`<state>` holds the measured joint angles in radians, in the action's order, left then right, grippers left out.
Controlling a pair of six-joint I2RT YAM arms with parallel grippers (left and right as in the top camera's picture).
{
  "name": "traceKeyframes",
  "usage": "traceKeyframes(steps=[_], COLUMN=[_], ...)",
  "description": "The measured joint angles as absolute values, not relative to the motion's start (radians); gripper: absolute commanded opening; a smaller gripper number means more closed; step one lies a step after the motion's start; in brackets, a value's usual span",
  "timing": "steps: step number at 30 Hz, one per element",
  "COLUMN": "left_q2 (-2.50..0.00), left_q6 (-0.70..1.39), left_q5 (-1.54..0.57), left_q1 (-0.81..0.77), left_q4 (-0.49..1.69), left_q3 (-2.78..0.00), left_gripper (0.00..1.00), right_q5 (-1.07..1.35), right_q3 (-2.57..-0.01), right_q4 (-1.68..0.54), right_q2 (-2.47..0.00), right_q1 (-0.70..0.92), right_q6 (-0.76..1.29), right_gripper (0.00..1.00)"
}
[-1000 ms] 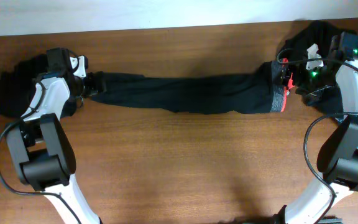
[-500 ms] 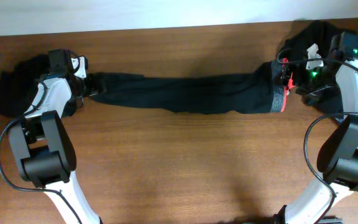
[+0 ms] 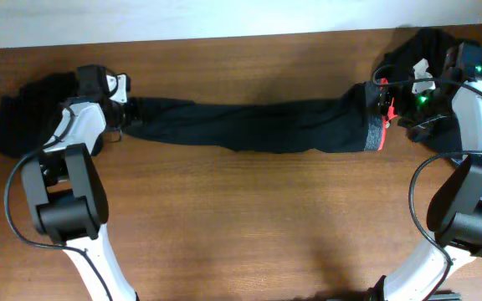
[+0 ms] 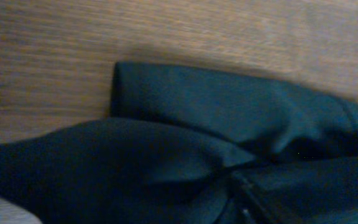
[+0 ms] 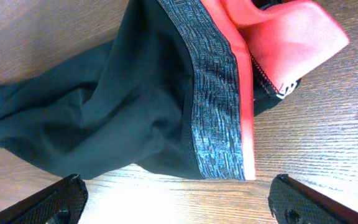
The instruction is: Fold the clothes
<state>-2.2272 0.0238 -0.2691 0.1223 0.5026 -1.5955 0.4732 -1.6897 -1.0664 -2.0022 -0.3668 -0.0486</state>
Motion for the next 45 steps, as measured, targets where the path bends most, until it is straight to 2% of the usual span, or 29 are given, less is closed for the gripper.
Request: traceKeyframes(steps=[2,5,10,15,22,32,36,45], left_q2=[-2.232,-2.235,-2.235,-2.237,-2.239,-2.220,-2.218,-2.210], left_q6=[0.028,0.028,0.030,0.030,0.030,0.022,0.022,0.026], left_q5=[-0.282,-0.294,-0.308,-0.311,-0.307,-0.255,-0.241,-0.236], left_q1=[0.115,0.104,0.105,0.121,0.176,0.209,0.161,-0.085], left_q4=[0.509,0.519,0.550,0.682,0.855,0.930,0.936,0.915], left_q3=[-1.596,-1.596,-1.604,-1.654,-1.851,-1.943,-1.943,-1.999], left_gripper=[0.11,0.00,0.00,0.00,0.00,0.00,0.00,0.00], right_q5=[0.473,0.473,0.474,0.473,0.473,0.473,0.474,0.477], right_q3=[-1.690,-1.690,-1.690,-1.690,-1.690,-1.690,-1.690,-1.690], right_q4=[-1.067,-1.067,-1.067,-1.067,-1.067,-1.067,-1.067,-1.067], right_q2=[-2.002,-2.002,-2.002,-2.002,-2.002,-2.002,-2.002,-2.002], right_q1=[-0.367,-0.367,-0.367,-0.367,-0.367,-0.367,-0.367,-0.367], right_q6=[-0.049,-0.049,-0.049,-0.049,-0.048,-0.049,-0.049,-0.049], right_gripper=[0.99,0.99,0.99,0.99,0.99,0.99,0.99,0.99])
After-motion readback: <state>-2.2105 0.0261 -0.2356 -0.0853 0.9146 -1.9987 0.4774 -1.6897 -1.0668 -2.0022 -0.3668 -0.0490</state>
